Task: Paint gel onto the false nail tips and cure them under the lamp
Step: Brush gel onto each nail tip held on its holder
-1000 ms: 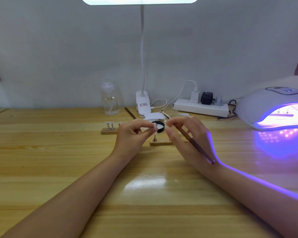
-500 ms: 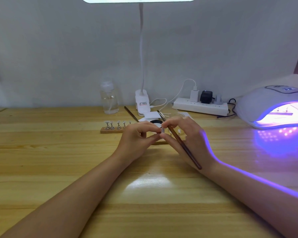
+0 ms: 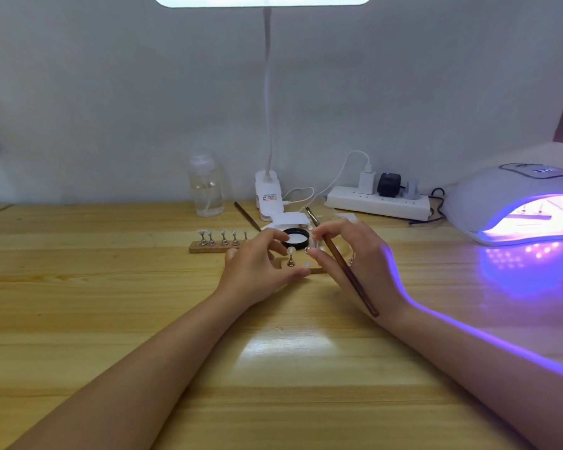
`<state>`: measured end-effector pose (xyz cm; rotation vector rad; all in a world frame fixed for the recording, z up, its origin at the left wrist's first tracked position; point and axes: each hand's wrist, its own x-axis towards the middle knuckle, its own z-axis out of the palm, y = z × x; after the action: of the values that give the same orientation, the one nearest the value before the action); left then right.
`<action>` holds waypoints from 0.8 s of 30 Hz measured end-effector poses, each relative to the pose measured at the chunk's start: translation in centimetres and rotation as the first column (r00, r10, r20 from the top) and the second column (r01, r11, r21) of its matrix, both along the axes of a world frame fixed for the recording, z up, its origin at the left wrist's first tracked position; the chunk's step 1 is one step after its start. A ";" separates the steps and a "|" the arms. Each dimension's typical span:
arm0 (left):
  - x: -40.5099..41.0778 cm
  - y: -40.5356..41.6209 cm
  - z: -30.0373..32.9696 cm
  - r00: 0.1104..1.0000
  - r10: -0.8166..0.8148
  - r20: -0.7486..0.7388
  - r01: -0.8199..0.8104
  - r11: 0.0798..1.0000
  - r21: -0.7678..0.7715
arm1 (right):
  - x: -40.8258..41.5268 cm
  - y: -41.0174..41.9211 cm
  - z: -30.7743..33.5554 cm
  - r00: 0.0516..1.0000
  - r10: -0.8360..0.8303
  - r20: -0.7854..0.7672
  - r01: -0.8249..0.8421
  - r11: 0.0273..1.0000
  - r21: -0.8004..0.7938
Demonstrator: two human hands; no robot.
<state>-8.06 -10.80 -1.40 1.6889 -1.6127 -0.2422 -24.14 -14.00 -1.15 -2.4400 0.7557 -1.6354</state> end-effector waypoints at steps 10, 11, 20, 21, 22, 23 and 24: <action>0.0 0.4 0.1 0.988 -0.134 -0.071 0.124 0.984 -0.124 | 0.1 -0.2 -0.3 0.995 -0.024 -0.097 0.028 0.999 0.045; -0.1 0.4 0.1 0.988 -0.141 -0.067 0.132 0.983 -0.128 | 0.0 -0.2 -0.3 0.994 -0.024 -0.103 0.028 0.999 0.039; -0.2 0.5 0.1 0.985 -0.167 -0.049 0.157 0.973 -0.169 | 0.0 -0.3 -0.4 0.989 -0.016 -0.149 0.026 0.997 0.071; -0.2 0.5 0.2 0.985 -0.167 -0.045 0.157 0.972 -0.172 | 0.0 -0.3 -0.3 0.988 -0.016 -0.154 0.027 0.997 0.067; -0.1 0.6 0.2 0.985 -0.166 -0.041 0.156 0.973 -0.172 | 0.0 -0.3 -0.3 0.988 -0.019 -0.156 0.029 0.998 0.062; -0.1 0.6 0.2 0.986 -0.164 -0.038 0.156 0.973 -0.170 | 0.0 -0.2 -0.3 0.988 -0.021 -0.156 0.030 0.998 0.057; -0.1 0.6 0.2 0.986 -0.163 -0.034 0.155 0.974 -0.166 | 0.0 -0.2 -0.3 0.988 -0.026 -0.154 0.034 0.998 0.050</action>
<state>-8.18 -10.23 -1.22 1.4231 -1.6865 -0.2216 -24.11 -14.20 -1.47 -2.5519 0.8484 -1.4304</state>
